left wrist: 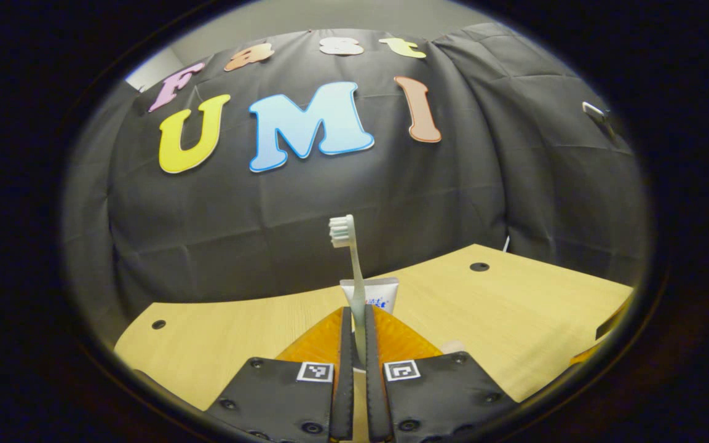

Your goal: Put the toothbrush and toothpaste on the desktop into the cup, then pick up the cup and place it on the coaster on the desktop.

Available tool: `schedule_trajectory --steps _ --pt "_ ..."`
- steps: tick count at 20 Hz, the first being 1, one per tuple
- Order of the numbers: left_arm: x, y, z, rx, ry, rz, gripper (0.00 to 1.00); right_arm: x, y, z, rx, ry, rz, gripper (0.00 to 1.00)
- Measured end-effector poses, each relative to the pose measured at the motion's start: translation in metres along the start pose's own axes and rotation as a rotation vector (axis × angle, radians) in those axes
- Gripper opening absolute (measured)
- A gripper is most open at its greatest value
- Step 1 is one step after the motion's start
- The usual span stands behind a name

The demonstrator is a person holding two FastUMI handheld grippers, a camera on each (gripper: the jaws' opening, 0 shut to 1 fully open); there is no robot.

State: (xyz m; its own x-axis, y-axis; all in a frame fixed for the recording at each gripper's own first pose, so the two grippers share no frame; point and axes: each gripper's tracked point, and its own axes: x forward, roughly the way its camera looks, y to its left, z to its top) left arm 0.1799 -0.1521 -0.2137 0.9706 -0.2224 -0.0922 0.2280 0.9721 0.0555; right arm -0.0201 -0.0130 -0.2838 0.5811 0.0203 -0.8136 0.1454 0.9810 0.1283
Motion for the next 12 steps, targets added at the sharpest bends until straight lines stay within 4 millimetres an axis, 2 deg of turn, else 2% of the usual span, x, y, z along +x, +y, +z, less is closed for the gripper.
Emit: schedule_trajectory --steps 2,4,7,10,12 --pt "-0.001 -0.007 -0.008 -0.011 0.030 -0.027 0.16 -0.001 0.000 0.001 -0.011 0.001 0.008 0.74" --pt "-0.002 -0.005 -0.014 -0.017 0.047 -0.023 0.22 -0.002 0.001 0.003 -0.023 -0.001 0.014 0.73" --pt "-0.007 -0.002 -0.013 -0.028 0.055 -0.009 0.31 0.000 0.002 0.003 -0.034 -0.005 0.023 0.74" --pt "-0.013 0.002 -0.018 -0.034 0.074 -0.009 0.31 -0.001 0.000 0.008 -0.042 -0.015 0.029 0.74" --pt "-0.018 -0.001 -0.021 -0.044 0.091 -0.032 0.36 -0.003 0.000 0.012 -0.043 -0.023 0.038 0.74"
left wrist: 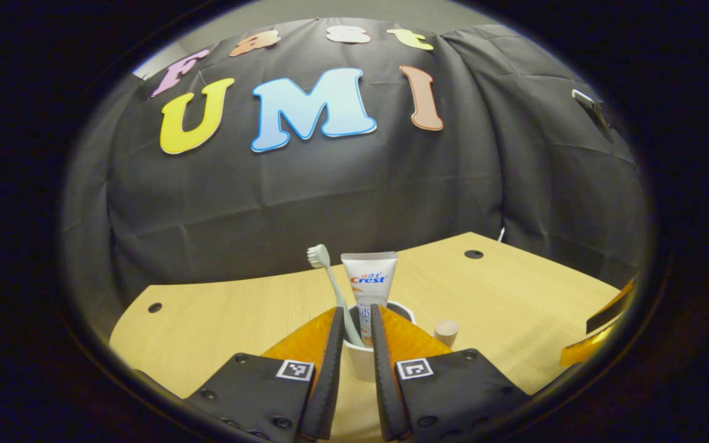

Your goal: Put the toothbrush and toothpaste on the desktop into the cup, then pick up the cup and place it on the coaster on the desktop.

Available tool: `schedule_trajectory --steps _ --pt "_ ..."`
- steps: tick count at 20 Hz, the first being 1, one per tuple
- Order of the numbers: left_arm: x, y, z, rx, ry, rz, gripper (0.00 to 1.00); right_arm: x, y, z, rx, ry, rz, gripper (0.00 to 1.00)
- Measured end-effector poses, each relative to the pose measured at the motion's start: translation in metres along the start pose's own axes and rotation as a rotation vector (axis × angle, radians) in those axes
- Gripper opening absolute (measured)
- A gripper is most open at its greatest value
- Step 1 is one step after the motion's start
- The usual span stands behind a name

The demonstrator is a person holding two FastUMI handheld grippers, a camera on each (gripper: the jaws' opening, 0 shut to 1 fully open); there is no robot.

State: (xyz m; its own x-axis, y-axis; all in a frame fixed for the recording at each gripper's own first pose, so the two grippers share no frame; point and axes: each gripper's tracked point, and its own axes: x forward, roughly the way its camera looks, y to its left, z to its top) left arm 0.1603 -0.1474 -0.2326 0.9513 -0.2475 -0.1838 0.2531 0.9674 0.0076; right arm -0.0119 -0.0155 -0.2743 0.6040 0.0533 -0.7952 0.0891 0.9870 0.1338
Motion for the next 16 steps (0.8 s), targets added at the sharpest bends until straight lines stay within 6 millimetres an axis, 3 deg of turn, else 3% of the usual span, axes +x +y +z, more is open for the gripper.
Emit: schedule_trajectory --steps 1,3,5,7,11,13,16 --pt "-0.004 0.001 0.000 -0.004 0.005 -0.005 0.48 -0.001 0.001 0.003 -0.004 0.000 0.007 0.74" --pt "-0.013 0.003 0.001 -0.011 0.011 -0.010 0.57 0.002 0.004 0.008 -0.024 0.000 0.026 0.74" --pt "-0.021 0.006 0.003 -0.013 0.017 -0.008 0.58 0.007 0.010 0.014 -0.068 0.014 0.064 0.74" --pt "-0.030 0.011 0.005 -0.016 0.022 -0.002 0.73 0.012 0.018 0.018 -0.142 0.035 0.100 0.74" --pt "-0.049 0.023 0.003 -0.022 0.048 0.023 0.77 0.022 0.035 0.036 -0.289 0.058 0.168 0.74" --pt "-0.058 0.029 0.004 -0.023 0.054 0.039 0.93 0.024 0.045 0.049 -0.371 0.063 0.199 0.74" --pt "-0.066 0.032 0.003 -0.023 0.071 0.051 0.93 0.031 0.062 0.062 -0.494 0.092 0.252 0.74"
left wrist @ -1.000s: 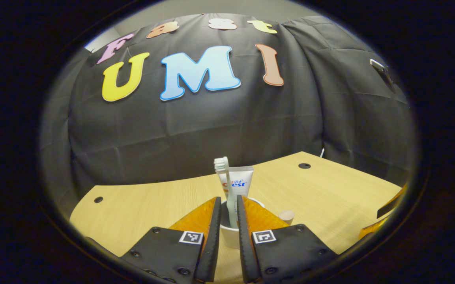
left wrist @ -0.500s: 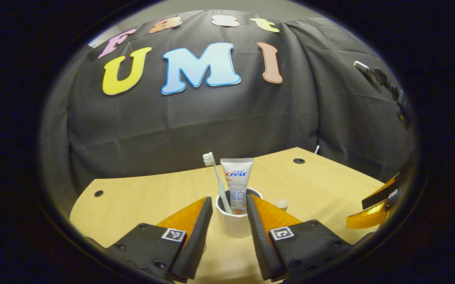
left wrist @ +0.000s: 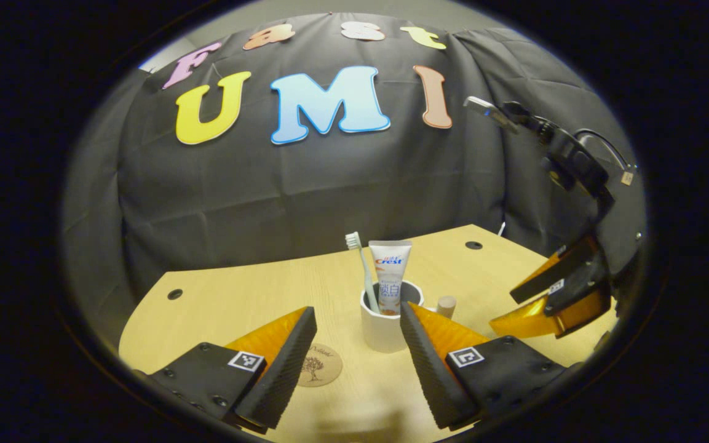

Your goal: Put the toothbrush and toothpaste on the desktop into the cup, then pick up the cup and place it on the coaster on the desktop.

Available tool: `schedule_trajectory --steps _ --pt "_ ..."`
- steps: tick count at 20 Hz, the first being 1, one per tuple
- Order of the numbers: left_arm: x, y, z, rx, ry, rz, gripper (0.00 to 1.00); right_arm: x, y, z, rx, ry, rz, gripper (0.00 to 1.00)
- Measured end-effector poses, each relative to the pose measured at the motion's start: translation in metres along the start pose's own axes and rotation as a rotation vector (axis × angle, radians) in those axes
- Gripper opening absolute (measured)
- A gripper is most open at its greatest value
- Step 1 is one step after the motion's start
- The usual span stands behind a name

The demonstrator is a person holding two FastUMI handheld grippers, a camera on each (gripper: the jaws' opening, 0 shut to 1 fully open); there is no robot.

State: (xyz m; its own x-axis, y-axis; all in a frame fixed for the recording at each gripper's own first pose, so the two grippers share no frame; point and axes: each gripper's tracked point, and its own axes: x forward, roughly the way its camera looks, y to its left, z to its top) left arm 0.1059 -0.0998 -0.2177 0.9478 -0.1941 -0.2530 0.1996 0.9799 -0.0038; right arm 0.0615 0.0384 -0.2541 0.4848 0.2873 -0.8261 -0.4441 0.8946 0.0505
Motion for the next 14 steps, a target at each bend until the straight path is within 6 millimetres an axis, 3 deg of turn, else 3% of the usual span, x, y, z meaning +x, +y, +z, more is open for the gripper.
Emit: schedule_trajectory --steps 8,14 --pt "-0.031 0.032 -0.010 -0.023 0.045 0.068 0.94 0.019 0.007 0.021 -0.168 0.103 0.071 0.74" --pt "-0.068 0.076 -0.018 -0.062 0.081 0.163 0.94 0.035 0.000 0.038 -0.240 0.161 0.074 0.73"
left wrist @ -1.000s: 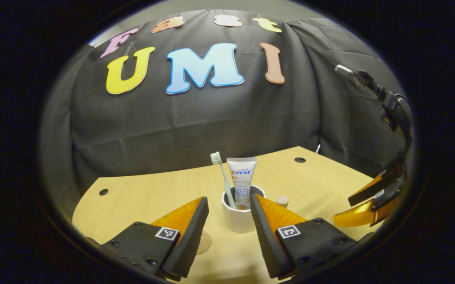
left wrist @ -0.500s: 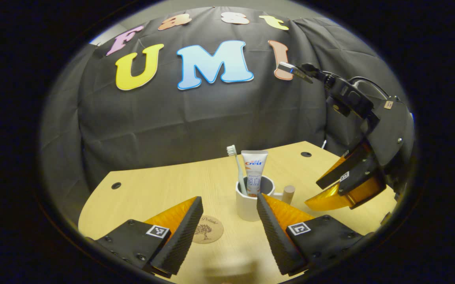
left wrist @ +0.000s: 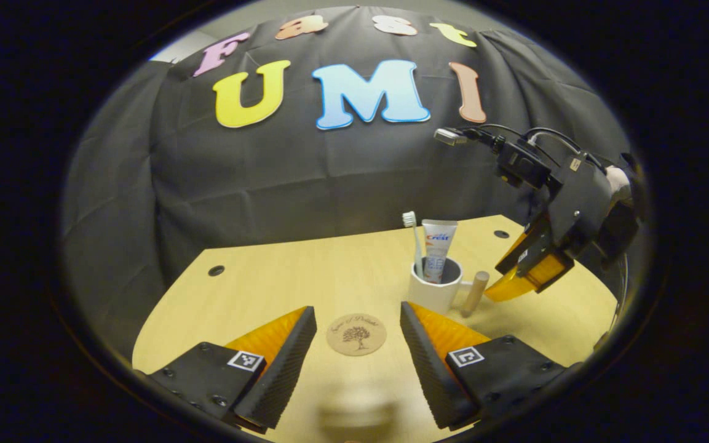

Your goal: Put the toothbrush and toothpaste on the desktop into the cup, then pick up the cup and place it on the coaster on the desktop.

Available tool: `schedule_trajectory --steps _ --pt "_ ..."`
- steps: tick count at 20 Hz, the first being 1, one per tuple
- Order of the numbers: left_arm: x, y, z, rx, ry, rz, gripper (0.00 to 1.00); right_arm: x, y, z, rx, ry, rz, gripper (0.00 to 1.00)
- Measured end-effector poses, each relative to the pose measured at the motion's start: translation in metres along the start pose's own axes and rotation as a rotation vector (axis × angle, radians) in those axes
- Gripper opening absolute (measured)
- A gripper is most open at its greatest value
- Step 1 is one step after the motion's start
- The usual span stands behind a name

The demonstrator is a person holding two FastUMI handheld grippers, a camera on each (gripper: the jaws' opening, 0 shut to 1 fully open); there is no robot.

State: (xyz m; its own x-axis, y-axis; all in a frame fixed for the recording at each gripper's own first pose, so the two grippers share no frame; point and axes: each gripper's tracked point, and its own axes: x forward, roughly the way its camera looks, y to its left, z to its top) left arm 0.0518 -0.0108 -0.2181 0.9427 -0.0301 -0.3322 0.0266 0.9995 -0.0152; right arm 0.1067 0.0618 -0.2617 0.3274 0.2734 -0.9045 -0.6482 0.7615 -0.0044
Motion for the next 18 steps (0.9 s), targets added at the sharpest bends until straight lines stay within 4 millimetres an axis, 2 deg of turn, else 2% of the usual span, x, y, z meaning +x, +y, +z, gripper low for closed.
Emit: schedule_trajectory --steps 1,5,6,8,10,16,18 --pt "-0.003 0.008 -0.001 -0.004 0.007 0.020 0.93 0.003 0.002 0.003 -0.009 0.011 0.013 0.68" --pt "-0.016 0.037 -0.010 -0.017 0.038 0.083 0.94 0.014 0.007 0.014 -0.074 0.045 0.011 0.67" --pt "-0.018 0.043 -0.012 -0.019 0.043 0.098 0.94 0.021 0.009 0.018 -0.089 0.053 0.015 0.59" --pt "-0.022 0.053 -0.012 -0.027 0.050 0.122 0.94 0.027 0.013 0.017 -0.105 0.083 0.033 0.55" --pt "-0.026 0.057 -0.013 -0.036 0.057 0.141 0.94 0.030 0.012 0.022 -0.132 0.099 0.034 0.58" --pt "-0.035 0.064 -0.020 -0.054 0.077 0.174 0.94 0.045 0.019 0.021 -0.153 0.148 0.062 0.58" --pt "-0.037 0.067 -0.019 -0.055 0.080 0.185 0.94 0.051 0.019 0.022 -0.147 0.162 0.063 0.46"
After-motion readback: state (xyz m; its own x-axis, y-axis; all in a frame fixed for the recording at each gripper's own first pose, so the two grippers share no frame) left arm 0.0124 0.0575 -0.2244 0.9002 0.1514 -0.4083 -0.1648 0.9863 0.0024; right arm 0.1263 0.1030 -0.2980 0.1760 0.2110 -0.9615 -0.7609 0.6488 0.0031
